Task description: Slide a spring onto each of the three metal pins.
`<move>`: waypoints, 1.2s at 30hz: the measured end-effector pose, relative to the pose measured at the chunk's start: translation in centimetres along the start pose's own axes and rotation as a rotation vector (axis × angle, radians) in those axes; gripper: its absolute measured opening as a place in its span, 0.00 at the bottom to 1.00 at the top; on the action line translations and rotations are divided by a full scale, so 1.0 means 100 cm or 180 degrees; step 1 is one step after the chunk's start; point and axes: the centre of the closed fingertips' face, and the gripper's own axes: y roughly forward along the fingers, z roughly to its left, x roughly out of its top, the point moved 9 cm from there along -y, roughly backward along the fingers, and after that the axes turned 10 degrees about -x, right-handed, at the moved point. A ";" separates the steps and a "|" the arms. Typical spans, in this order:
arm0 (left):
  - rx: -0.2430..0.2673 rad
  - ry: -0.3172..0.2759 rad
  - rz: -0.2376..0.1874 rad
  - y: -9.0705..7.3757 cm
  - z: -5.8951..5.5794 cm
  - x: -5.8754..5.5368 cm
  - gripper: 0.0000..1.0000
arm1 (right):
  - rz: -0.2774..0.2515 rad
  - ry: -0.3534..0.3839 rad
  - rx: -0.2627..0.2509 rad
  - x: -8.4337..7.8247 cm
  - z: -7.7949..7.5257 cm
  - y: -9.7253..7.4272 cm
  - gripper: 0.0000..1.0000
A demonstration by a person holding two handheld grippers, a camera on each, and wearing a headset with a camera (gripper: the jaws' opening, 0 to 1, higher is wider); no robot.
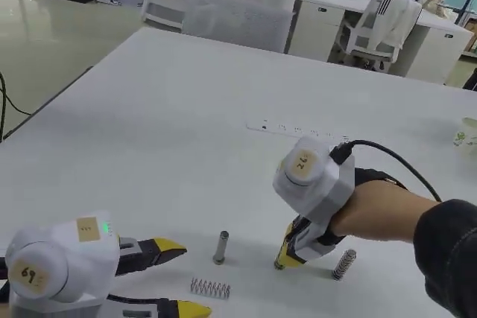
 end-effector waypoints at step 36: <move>-0.0001 0.0026 0.0023 -0.002 -0.001 -0.001 0.44 | -0.0109 0.0134 0.0142 -0.016 0.042 -0.020 0.16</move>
